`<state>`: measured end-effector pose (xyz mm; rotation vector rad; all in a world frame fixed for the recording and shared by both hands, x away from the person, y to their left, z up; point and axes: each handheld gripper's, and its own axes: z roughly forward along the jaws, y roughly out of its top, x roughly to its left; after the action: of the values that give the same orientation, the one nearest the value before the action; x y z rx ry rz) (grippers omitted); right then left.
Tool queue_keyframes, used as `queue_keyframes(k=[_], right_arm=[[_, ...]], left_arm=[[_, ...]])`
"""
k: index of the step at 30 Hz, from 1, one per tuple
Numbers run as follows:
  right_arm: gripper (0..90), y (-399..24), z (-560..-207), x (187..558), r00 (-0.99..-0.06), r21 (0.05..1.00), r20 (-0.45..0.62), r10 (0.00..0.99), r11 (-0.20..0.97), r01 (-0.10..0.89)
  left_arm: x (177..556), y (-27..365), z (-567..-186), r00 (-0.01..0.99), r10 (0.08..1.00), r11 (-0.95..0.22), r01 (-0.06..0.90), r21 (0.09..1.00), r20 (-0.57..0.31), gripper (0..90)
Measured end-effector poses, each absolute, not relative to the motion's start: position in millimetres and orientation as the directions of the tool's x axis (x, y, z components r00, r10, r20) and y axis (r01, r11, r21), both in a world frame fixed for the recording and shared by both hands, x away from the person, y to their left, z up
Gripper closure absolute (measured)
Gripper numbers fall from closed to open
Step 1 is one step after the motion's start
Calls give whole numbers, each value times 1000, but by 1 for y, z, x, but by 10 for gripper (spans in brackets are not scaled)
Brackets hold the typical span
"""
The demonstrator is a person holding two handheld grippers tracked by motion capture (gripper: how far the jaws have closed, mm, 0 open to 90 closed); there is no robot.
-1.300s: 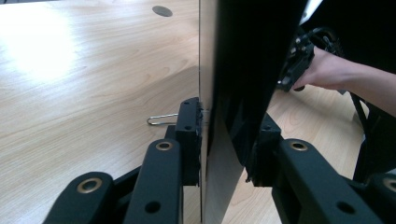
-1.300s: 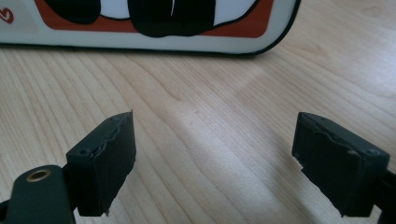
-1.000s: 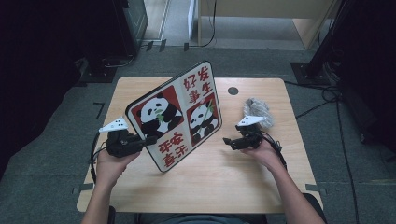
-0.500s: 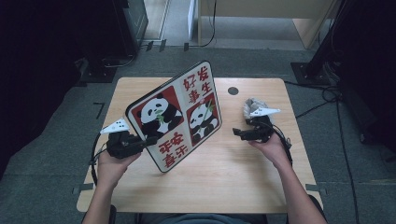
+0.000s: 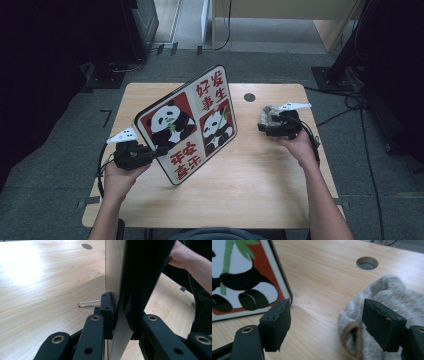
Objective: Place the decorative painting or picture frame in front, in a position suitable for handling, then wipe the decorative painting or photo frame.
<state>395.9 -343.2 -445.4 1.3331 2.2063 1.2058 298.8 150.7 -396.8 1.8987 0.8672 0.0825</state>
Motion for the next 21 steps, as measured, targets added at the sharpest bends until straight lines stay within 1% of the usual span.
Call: queue_keyframes(k=[3,5,8,15,21], right_arm=[[236,-350,-440,402,-513,784,156,844,210,584],[236,-355,-438,406,-493,785,132,860,213,581],[236,-361,-438,409,-473,786,137,870,195,587],[235,-378,-444,411,-429,779,134,893,173,603],[233,-392,-453,414,-383,774,141,913,139,618]], left_arm=[[298,150,-397,741,601,-241,527,815,-301,793],[299,151,-397,741,598,-239,529,814,-305,792],[299,151,-397,742,597,-239,528,815,-306,793],[299,151,-397,742,595,-239,529,814,-308,793],[298,150,-397,742,603,-244,521,818,-293,795]])
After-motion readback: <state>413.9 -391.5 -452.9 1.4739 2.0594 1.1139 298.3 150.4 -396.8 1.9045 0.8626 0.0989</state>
